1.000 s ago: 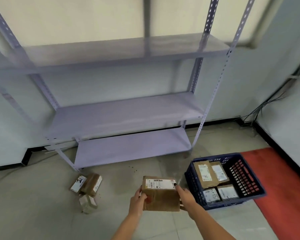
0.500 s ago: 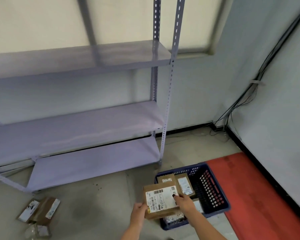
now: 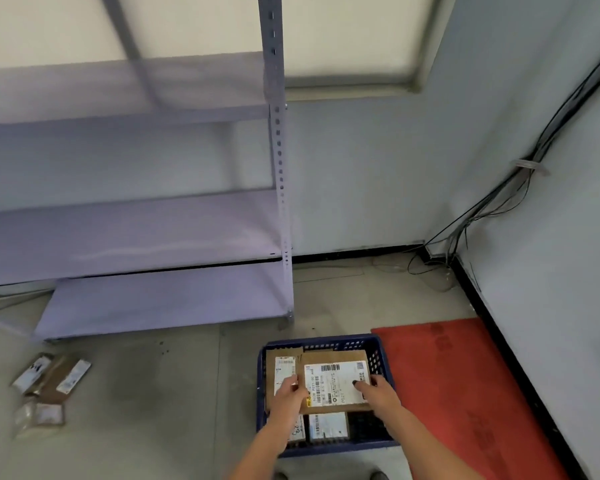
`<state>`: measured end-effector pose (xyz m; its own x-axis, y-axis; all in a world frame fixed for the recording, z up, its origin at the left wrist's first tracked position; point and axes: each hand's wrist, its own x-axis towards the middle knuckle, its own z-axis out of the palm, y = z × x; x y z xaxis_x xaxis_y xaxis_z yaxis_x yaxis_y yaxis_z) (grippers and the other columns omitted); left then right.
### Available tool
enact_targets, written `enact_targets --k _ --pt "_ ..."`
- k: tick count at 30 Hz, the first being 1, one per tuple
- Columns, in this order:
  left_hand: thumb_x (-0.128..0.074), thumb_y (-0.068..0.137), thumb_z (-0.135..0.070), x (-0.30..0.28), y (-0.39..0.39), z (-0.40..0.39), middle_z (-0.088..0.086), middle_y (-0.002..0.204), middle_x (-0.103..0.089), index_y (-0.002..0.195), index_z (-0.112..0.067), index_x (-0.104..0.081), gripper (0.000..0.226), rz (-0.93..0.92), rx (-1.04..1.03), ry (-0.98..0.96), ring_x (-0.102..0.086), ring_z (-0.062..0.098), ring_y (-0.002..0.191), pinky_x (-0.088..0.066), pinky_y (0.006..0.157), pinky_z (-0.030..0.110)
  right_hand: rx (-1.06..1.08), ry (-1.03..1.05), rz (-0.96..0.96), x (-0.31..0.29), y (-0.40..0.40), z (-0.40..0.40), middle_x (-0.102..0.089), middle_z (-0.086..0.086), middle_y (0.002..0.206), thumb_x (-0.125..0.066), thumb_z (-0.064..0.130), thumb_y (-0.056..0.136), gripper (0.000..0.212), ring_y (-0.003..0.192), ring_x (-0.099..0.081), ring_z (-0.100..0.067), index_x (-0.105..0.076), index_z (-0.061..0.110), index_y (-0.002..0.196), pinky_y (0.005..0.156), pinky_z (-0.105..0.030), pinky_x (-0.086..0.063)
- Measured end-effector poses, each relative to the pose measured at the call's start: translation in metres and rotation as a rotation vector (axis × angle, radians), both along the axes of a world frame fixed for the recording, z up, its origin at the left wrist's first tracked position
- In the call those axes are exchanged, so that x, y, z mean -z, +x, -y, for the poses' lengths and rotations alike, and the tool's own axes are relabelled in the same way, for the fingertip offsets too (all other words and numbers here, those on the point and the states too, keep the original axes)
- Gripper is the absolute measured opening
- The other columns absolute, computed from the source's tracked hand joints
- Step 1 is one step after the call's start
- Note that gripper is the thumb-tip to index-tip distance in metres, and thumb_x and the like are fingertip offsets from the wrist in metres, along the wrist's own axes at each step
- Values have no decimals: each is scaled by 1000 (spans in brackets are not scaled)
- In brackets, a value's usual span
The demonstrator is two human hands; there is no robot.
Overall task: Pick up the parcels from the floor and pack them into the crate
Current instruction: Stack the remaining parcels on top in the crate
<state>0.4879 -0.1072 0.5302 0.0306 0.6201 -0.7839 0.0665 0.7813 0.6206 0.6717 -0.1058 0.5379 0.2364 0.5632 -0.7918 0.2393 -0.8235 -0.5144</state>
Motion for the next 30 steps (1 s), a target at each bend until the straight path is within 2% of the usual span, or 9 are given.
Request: enact_targets --k 6,10,13,16,20,23,25,27,30 --pt "-52 91 -6 3 95 4 4 95 -64 115 -9 -52 24 -12 -125 -35 -62 17 88 -52 79 30 -64 -28 -21 12 94 -10 -58 -7 103 -57 15 89 38 93 -56 -21 -50 2 124 77 -26 -42" --pt "-49 91 -5 12 140 11 8 105 -61 111 -13 -50 21 -17 -147 -79 -59 24 98 -49 94 39 -67 -62 -21 28 136 -3 -63 -13 114 -58 10 88 38 93 -57 -20 -50 1 123 75 -25 -44" --pt "-52 90 -9 27 161 19 9 108 -65 116 -10 -54 26 -36 -146 -127 -61 25 103 -46 100 43 -52 -115 -41 46 157 8 -62 -8 105 -59 10 85 37 94 -60 -21 -52 3 121 72 -26 -51" --pt "-53 90 -9 47 172 28 10 109 -66 117 -7 -55 27 -38 -155 -195 -63 23 100 -50 94 40 -70 -155 -24 63 170 20 -61 -3 101 -59 11 85 36 92 -60 -19 -55 7 120 73 -23 -48" --pt "-51 93 -8 63 179 36 7 103 -66 113 -12 -52 21 8 -167 -247 -64 19 91 -52 70 27 -74 -209 -64 80 174 33 -60 -2 98 -55 5 86 25 81 -58 -12 -54 16 108 56 -10 -41" --pt "-52 91 -4 77 181 38 9 107 -62 113 -12 -50 24 -59 -155 -263 -60 22 96 -51 72 28 -94 -225 -69 107 173 38 -63 -2 104 -60 13 77 48 95 -62 -18 -51 8 124 80 -28 -54" --pt "-55 88 -3 104 181 43 10 112 -60 123 -8 -49 36 -125 -107 -274 -59 27 105 -51 88 43 -134 -222 -55 127 171 42 -63 -4 113 -58 9 78 61 104 -61 -22 -40 11 137 94 -32 -49" --pt "-55 86 -1 132 181 47 12 117 -60 132 -5 -44 47 -177 -85 -278 -57 30 112 -45 100 49 -163 -236 -34 140 164 41 -61 -6 123 -57 7 81 67 105 -59 -21 -30 15 142 93 -28 -47" --pt "-52 88 -1 156 187 39 11 121 -59 130 -8 -45 43 -214 -113 -277 -55 23 107 -44 99 38 -185 -241 -7 183 158 42 -56 -9 121 -57 5 81 66 99 -57 -21 -30 13 141 88 -27 -48"
